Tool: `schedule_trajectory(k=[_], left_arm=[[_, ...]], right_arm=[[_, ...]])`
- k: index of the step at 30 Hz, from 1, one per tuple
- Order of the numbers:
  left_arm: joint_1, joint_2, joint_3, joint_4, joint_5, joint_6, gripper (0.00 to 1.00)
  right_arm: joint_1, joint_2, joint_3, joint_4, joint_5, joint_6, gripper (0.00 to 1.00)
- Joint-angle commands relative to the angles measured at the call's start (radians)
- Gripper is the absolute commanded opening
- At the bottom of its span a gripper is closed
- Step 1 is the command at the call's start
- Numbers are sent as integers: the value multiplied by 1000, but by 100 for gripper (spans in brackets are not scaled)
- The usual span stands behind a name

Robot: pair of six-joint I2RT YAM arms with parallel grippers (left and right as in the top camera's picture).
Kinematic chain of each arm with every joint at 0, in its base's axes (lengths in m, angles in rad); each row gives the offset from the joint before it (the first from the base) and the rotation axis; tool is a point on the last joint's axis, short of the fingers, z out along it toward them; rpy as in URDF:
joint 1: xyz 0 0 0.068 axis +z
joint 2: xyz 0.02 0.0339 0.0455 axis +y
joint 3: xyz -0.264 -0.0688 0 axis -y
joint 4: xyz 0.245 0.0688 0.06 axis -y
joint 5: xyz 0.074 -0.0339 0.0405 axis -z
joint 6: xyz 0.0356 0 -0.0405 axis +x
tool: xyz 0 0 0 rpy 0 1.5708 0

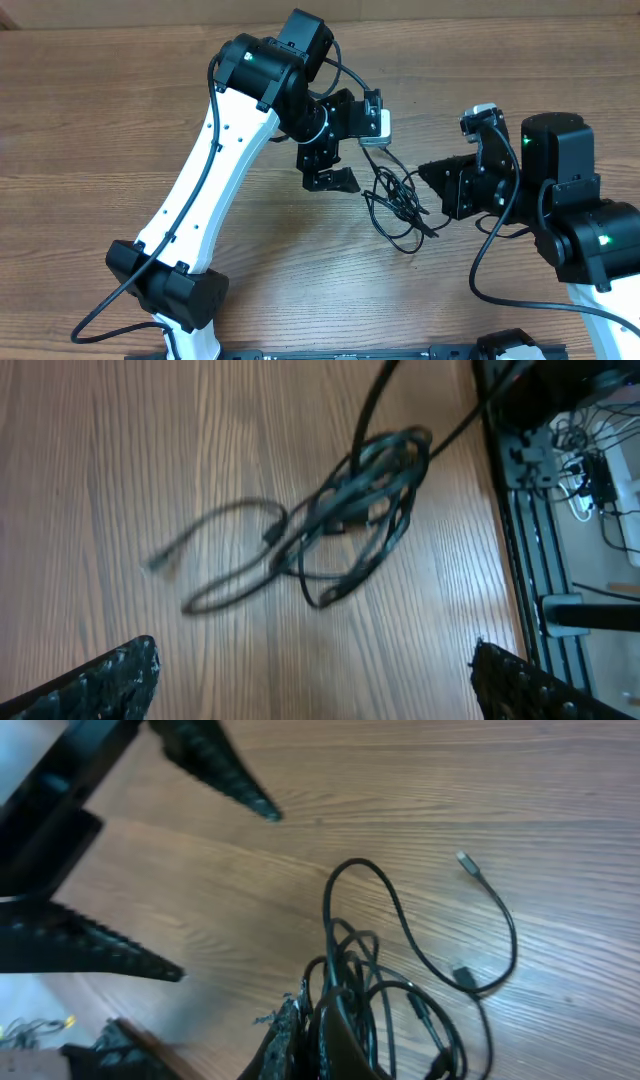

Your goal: Untangle cables

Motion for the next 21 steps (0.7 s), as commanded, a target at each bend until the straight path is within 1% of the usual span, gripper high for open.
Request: schedule_trajectory(k=[1, 3, 4, 6, 7, 12, 15, 17, 20, 21], left_arm=[[-7, -11, 6, 13, 110, 55, 100], [-7, -11, 6, 48, 119, 55, 100], [-7, -11, 6, 53, 116, 55, 98], [-7, -11, 6, 60, 105, 63, 91], [-7, -11, 6, 59, 101, 67, 89], [-7, -11, 6, 54, 68, 67, 95], [-7, -11, 6, 53, 91, 67, 96], [-8, -11, 6, 47, 124, 71, 100], [-16, -11, 6, 0, 152, 139, 100], [-19, -11, 6, -18, 152, 166, 94]], right_arm=[[-3, -24, 29, 10, -92, -23, 4], [-3, -32, 29, 18, -166, -54, 4], [-3, -37, 29, 25, -192, -62, 4], [-3, -51, 29, 42, -205, -63, 4], [-3, -60, 29, 52, -204, -63, 4], [-3, -129, 29, 135, -204, -63, 4], [-3, -155, 29, 163, -204, -58, 4], [-3, -160, 29, 165, -204, -58, 4], [-3, -158, 29, 165, -204, -58, 4], [-3, -159, 29, 165, -204, -58, 4]])
